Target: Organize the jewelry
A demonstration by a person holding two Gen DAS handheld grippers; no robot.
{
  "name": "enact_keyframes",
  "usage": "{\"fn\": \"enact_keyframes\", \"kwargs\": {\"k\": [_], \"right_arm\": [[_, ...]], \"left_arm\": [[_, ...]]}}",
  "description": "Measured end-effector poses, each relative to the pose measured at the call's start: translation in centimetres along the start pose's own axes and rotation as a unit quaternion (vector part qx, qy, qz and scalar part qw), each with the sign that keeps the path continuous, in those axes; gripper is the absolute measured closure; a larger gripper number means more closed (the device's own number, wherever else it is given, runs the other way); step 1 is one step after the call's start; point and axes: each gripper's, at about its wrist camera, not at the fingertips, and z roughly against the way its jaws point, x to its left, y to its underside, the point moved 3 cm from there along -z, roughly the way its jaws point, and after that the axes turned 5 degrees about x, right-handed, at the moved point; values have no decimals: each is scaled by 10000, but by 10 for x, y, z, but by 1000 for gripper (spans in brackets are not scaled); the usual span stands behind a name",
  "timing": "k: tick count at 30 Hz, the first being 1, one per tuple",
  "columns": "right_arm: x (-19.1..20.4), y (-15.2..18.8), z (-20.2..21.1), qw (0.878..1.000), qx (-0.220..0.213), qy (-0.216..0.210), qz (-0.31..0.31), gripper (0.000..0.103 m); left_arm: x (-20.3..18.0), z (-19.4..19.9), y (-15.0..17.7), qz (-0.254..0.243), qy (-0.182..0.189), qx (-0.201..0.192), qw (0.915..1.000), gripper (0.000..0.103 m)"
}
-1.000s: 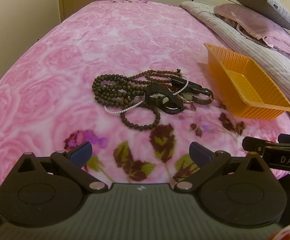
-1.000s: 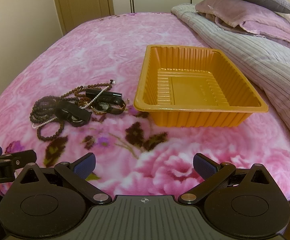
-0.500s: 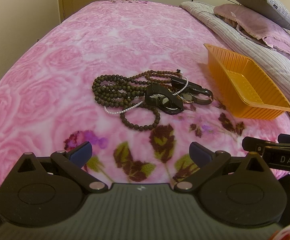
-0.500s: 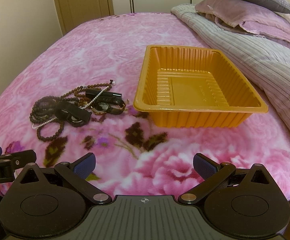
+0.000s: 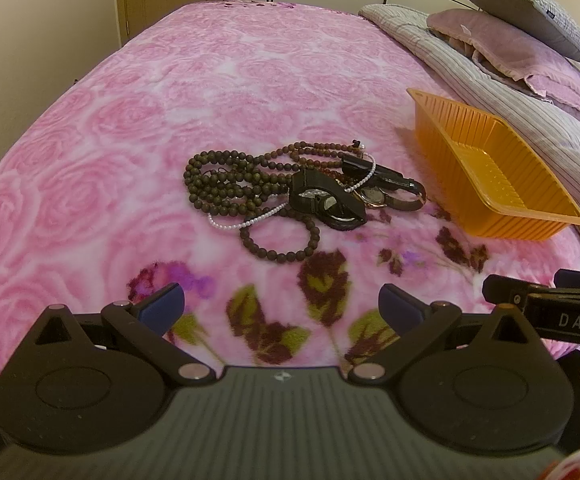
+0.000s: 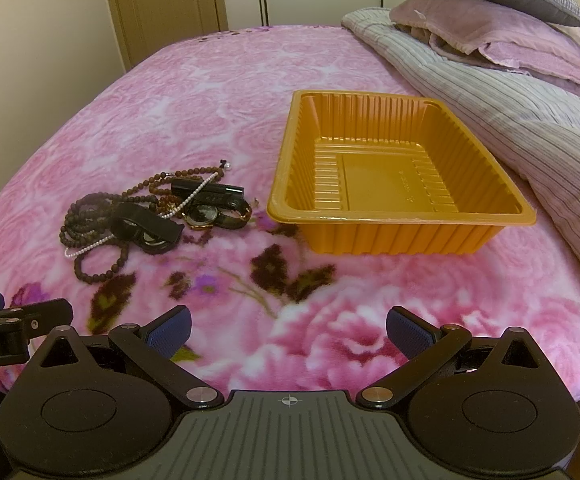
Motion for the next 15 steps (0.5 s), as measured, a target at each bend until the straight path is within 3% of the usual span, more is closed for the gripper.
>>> {"fn": "enact_keyframes", "kwargs": {"k": [15], "right_arm": [[-9,-2,5,9996,-108,-74,-248,0]], "left_arm": [[3,1,-4,193,125,-55,9997,1]]}}
